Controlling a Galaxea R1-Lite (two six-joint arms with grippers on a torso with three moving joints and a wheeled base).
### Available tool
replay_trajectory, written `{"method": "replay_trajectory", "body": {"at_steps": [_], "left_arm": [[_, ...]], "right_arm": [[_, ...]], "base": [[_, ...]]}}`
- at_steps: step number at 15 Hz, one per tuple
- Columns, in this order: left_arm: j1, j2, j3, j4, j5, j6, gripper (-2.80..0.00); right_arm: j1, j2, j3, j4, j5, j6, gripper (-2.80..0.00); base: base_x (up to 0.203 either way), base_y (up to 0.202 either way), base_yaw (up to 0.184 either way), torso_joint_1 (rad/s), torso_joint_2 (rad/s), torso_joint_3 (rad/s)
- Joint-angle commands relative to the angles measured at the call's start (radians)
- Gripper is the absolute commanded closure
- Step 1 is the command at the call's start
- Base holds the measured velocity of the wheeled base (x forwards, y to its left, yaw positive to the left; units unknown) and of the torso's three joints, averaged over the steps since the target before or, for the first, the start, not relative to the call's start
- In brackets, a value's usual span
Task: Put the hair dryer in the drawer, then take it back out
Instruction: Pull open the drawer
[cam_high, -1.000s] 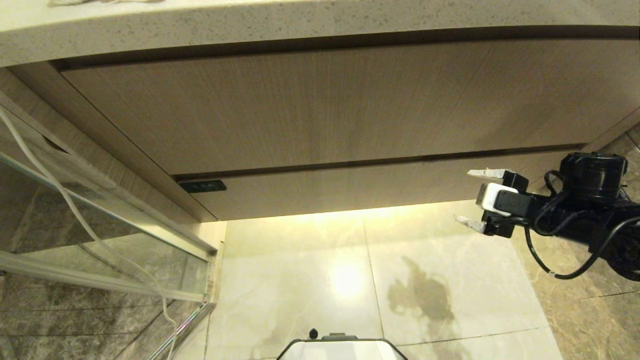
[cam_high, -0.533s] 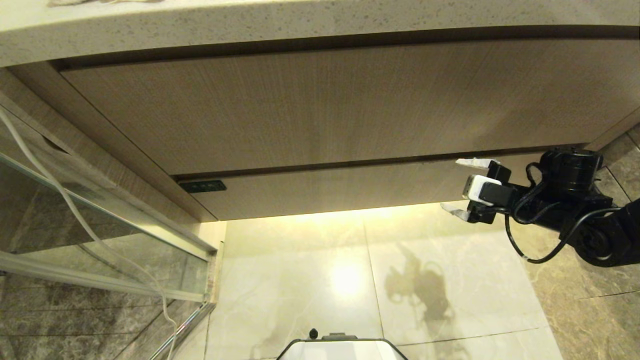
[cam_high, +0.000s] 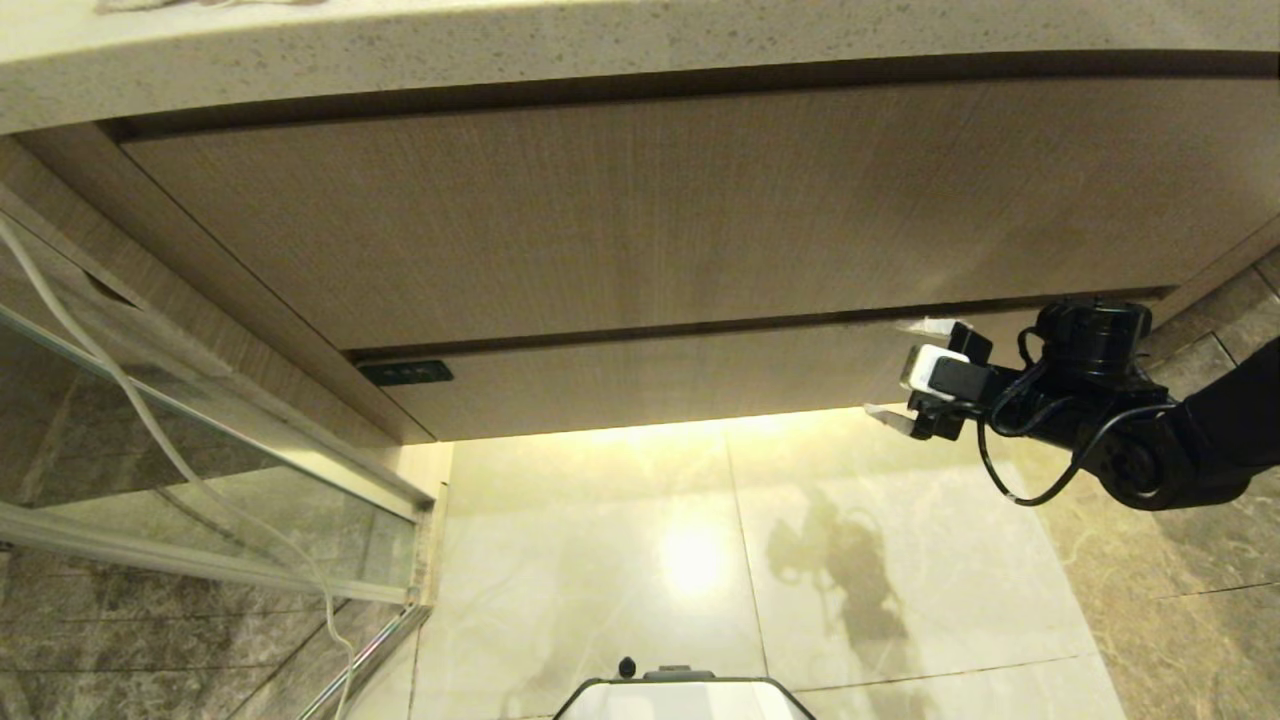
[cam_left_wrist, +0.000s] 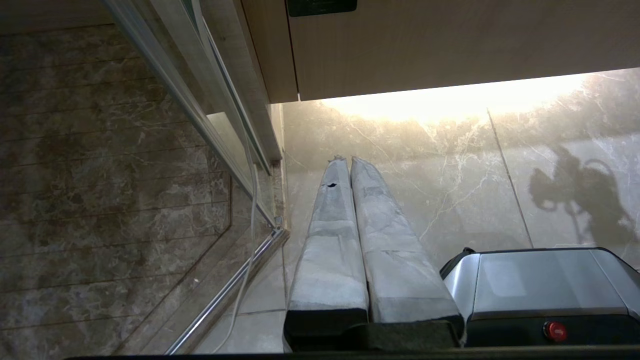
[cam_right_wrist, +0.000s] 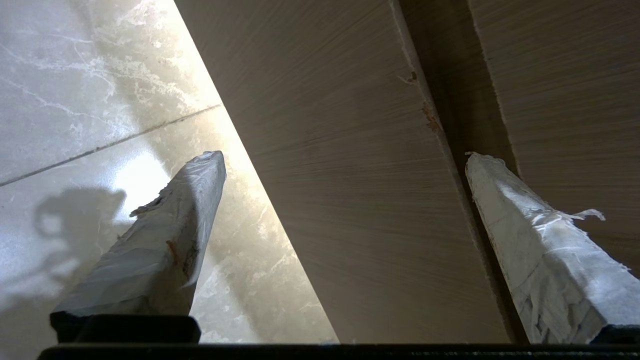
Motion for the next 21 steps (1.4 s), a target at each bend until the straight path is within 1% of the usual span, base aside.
{"method": "replay_trajectory", "body": {"at_steps": [1, 3, 7, 21], "left_arm": [[0.000, 0.000, 0.002, 0.000, 0.000, 0.000, 0.00], [0.000, 0.000, 0.002, 0.000, 0.000, 0.000, 0.00], [0.000, 0.000, 0.000, 0.000, 0.000, 0.000, 0.00], [0.000, 0.000, 0.002, 0.000, 0.000, 0.000, 0.00]], "right_arm": [[0.000, 0.031, -0.025, -0.001, 0.001, -0.001, -2.80], [0.000, 0.074, -0.082, 0.001, 0.000, 0.003, -2.80], [0.000, 0.122, -0.153, -0.001, -0.004, 0.004, -2.80], [-0.002, 0.215, -0.238, -0.008, -0.008, -0.001, -2.80]], "base": [[0.000, 0.000, 0.000, 0.000, 0.00, 0.000], [0.000, 0.000, 0.000, 0.000, 0.00, 0.000], [0.000, 0.000, 0.000, 0.000, 0.00, 0.000], [0.000, 0.000, 0.000, 0.000, 0.00, 0.000]]}}
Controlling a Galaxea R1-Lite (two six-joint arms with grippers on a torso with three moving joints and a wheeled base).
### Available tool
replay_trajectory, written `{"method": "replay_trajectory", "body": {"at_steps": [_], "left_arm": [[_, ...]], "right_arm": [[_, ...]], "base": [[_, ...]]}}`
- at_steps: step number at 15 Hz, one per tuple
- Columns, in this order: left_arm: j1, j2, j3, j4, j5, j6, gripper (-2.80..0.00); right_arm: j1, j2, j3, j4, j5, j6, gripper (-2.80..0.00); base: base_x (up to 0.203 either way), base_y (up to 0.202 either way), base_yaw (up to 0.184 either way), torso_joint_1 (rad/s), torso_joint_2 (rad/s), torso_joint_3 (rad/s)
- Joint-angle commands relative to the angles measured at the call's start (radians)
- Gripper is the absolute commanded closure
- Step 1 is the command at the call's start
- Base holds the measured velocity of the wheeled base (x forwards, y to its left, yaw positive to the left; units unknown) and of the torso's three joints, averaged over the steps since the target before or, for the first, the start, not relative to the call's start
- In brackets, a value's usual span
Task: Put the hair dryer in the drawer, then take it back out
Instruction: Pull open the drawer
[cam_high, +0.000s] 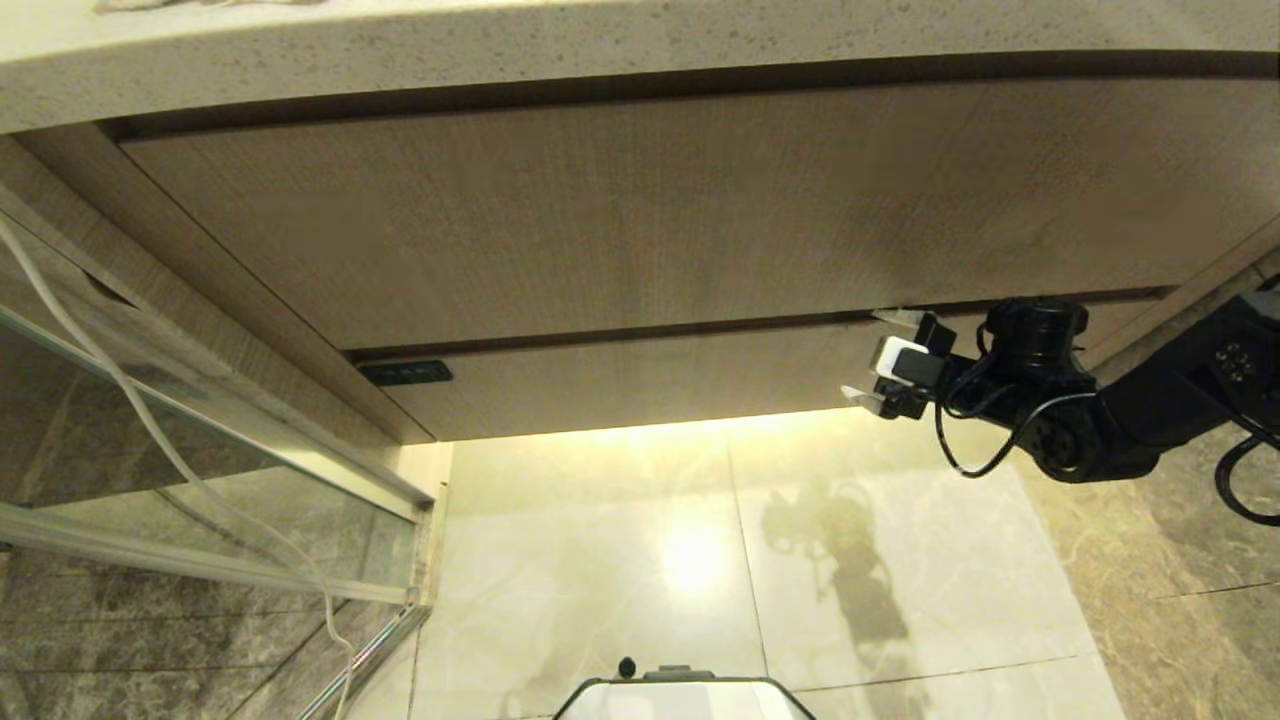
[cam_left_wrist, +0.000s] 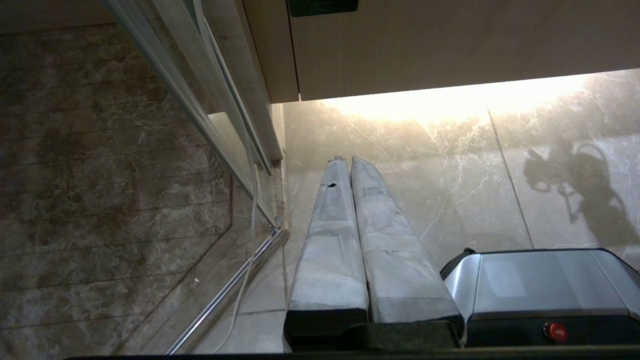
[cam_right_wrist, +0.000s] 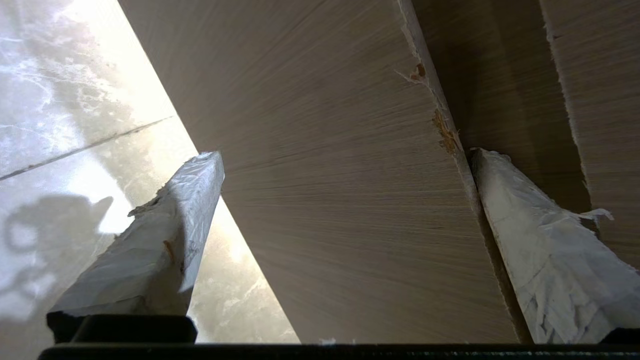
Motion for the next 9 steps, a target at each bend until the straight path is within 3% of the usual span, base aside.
{"method": "replay_trajectory", "body": {"at_steps": [1, 5, 9], "left_arm": [[0.000, 0.000, 0.002, 0.000, 0.000, 0.000, 0.00], [0.000, 0.000, 0.001, 0.000, 0.000, 0.000, 0.00], [0.000, 0.000, 0.002, 0.000, 0.000, 0.000, 0.00]], "right_arm": [[-0.001, 0.018, -0.002, 0.010, -0.019, -0.007, -2.80], [-0.004, 0.013, -0.007, 0.141, -0.171, -0.004, -2.80], [-0.009, -0.014, 0.005, 0.227, -0.213, -0.004, -2.80]], "base": [[0.000, 0.000, 0.000, 0.000, 0.00, 0.000], [0.000, 0.000, 0.000, 0.000, 0.00, 0.000], [0.000, 0.000, 0.000, 0.000, 0.00, 0.000]]}}
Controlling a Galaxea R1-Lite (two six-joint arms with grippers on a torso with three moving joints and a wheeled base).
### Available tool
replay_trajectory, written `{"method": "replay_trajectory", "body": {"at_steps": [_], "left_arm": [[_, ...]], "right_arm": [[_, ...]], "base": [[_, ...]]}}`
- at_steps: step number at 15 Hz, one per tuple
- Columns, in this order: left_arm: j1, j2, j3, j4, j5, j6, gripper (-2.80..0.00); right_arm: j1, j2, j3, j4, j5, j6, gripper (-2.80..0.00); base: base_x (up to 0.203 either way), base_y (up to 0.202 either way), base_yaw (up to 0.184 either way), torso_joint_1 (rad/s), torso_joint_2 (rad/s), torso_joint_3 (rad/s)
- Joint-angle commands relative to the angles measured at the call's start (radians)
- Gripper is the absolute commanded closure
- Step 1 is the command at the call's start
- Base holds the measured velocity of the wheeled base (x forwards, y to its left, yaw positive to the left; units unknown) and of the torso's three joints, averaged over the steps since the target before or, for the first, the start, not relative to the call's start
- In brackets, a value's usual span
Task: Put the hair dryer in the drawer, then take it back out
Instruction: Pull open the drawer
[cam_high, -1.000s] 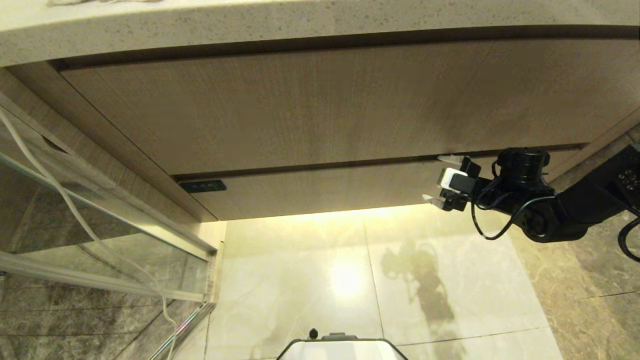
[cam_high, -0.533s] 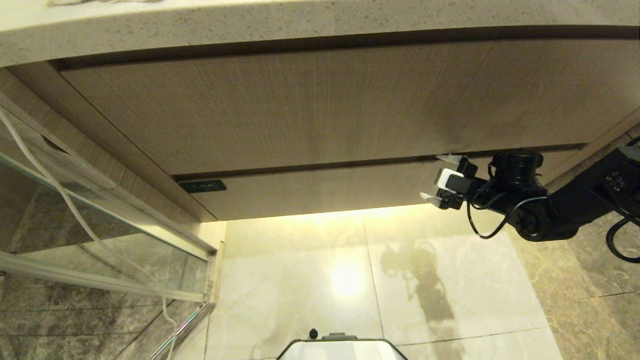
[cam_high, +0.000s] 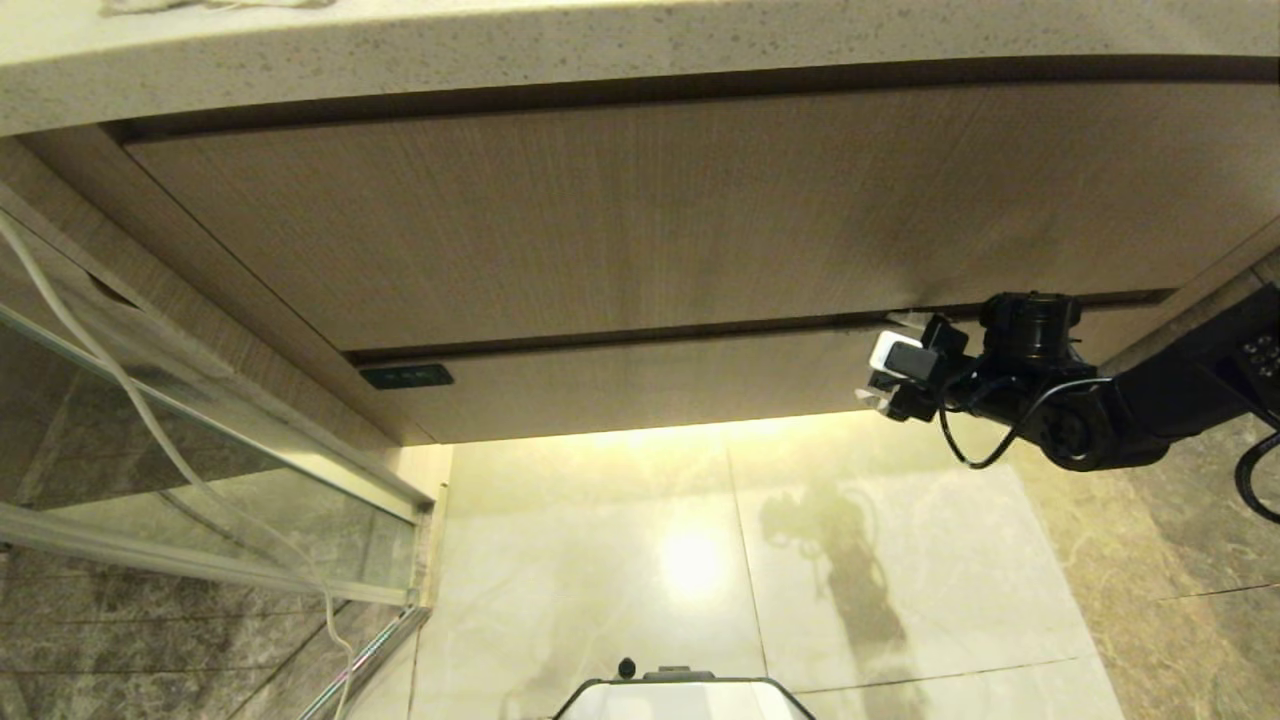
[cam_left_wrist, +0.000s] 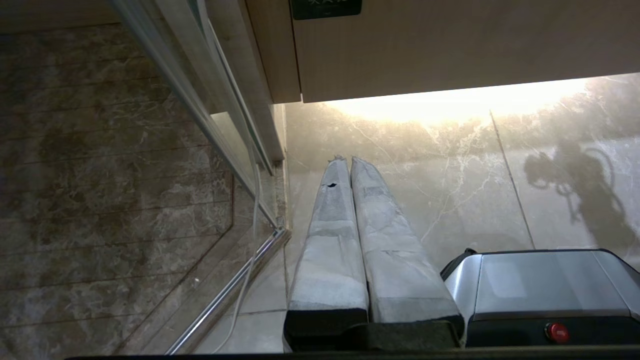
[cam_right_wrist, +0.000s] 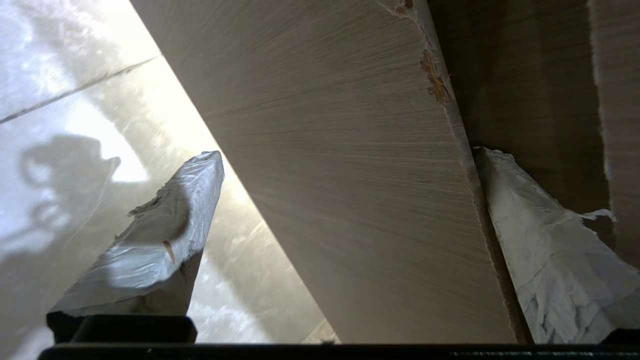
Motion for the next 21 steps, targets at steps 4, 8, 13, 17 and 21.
{"method": "replay_trajectory", "body": {"at_steps": [4, 8, 13, 17, 21], "left_arm": [[0.000, 0.000, 0.000, 0.000, 0.000, 0.000, 0.00], [0.000, 0.000, 0.001, 0.000, 0.000, 0.000, 0.00], [0.000, 0.000, 0.002, 0.000, 0.000, 0.000, 0.00], [0.000, 0.000, 0.001, 0.000, 0.000, 0.000, 0.00], [0.000, 0.000, 0.002, 0.000, 0.000, -0.001, 0.00]], "right_arm": [[-0.001, -0.012, 0.011, 0.038, -0.019, -0.004, -2.80], [0.001, -0.020, 0.013, 0.054, -0.019, -0.006, -2.80], [-0.001, -0.051, 0.040, 0.109, -0.036, -0.007, -2.80], [0.001, -0.055, 0.037, 0.152, -0.078, -0.003, -2.80], [0.000, -0.067, 0.045, 0.154, -0.079, -0.003, -2.80]], "base": [[0.000, 0.000, 0.000, 0.000, 0.00, 0.000], [0.000, 0.000, 0.000, 0.000, 0.00, 0.000], [0.000, 0.000, 0.000, 0.000, 0.00, 0.000], [0.000, 0.000, 0.000, 0.000, 0.00, 0.000], [0.000, 0.000, 0.000, 0.000, 0.00, 0.000]]}}
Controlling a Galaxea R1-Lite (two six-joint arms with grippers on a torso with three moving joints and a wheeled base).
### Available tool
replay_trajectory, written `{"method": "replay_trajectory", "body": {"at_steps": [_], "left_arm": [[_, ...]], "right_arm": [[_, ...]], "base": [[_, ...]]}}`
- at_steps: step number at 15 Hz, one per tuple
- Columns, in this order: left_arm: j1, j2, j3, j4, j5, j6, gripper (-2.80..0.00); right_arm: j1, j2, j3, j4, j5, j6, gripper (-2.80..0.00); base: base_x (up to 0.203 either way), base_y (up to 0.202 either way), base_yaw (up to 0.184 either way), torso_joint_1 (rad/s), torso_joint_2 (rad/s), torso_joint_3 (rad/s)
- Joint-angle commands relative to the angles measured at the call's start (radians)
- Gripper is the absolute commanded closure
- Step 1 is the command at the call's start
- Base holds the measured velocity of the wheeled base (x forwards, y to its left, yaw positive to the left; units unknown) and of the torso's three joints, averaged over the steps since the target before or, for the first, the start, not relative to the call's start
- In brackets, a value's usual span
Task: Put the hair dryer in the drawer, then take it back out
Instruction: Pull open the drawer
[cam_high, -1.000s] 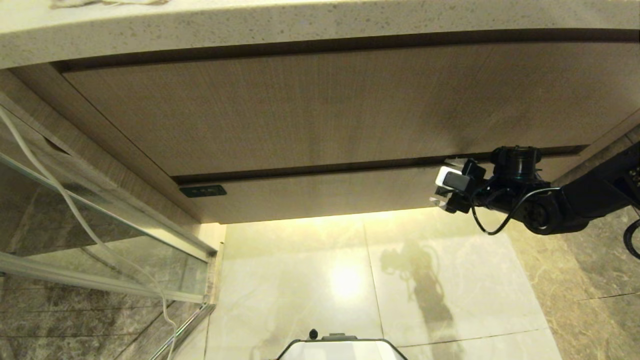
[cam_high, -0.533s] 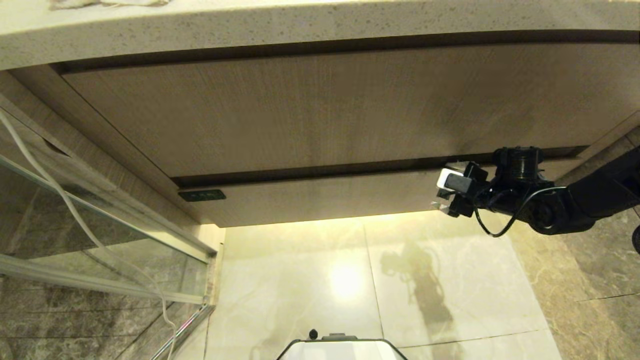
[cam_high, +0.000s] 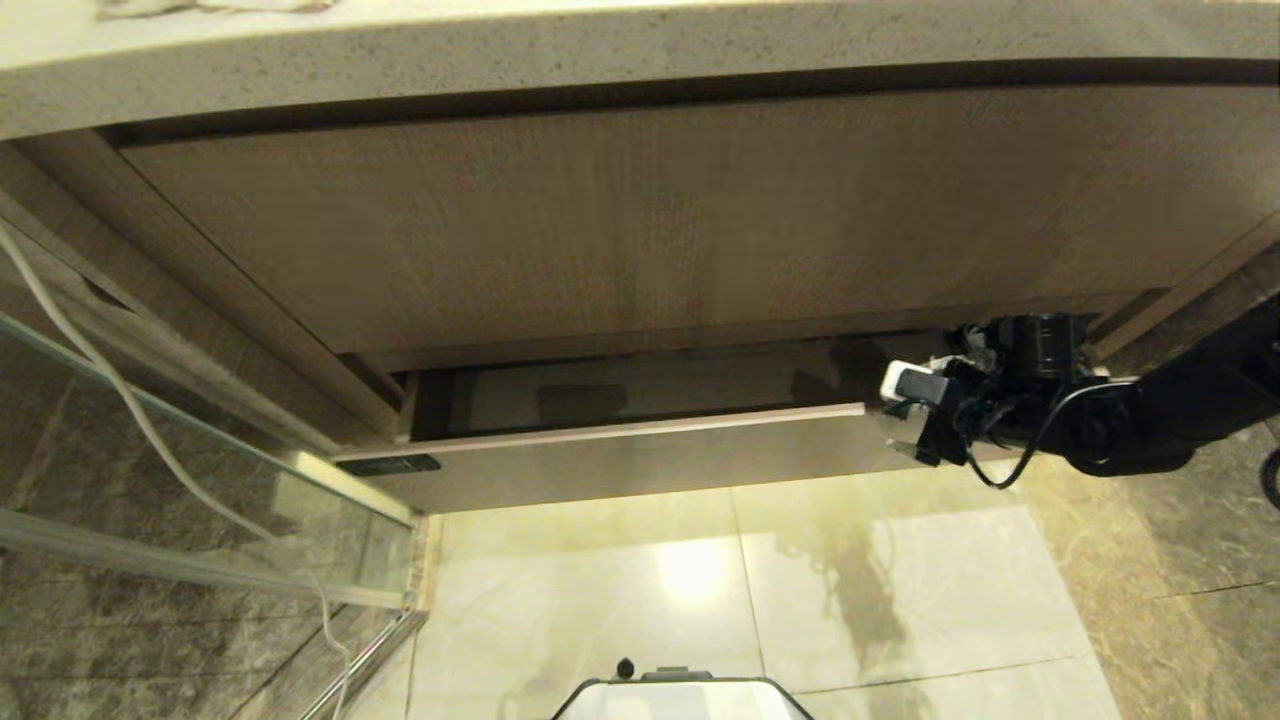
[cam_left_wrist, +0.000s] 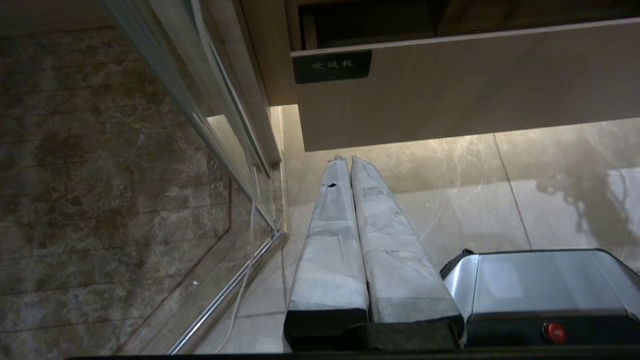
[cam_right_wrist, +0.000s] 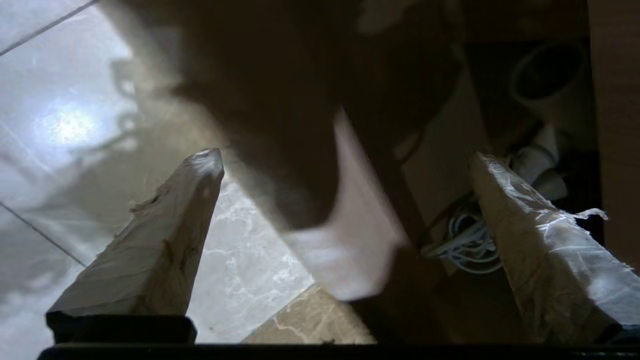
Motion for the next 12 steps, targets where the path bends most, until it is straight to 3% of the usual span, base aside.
{"method": "replay_trajectory", "body": {"at_steps": [1, 12], "left_arm": [[0.000, 0.000, 0.002, 0.000, 0.000, 0.001, 0.00], [0.000, 0.000, 0.002, 0.000, 0.000, 0.001, 0.00]], "right_arm": [[0.001, -0.020, 0.005, -0.023, 0.006, -0.009, -2.80], [0.001, -0.311, 0.155, -0.016, -0.003, 0.011, -2.80]], "base": [[0.000, 0.000, 0.000, 0.000, 0.00, 0.000], [0.000, 0.000, 0.000, 0.000, 0.00, 0.000]]}}
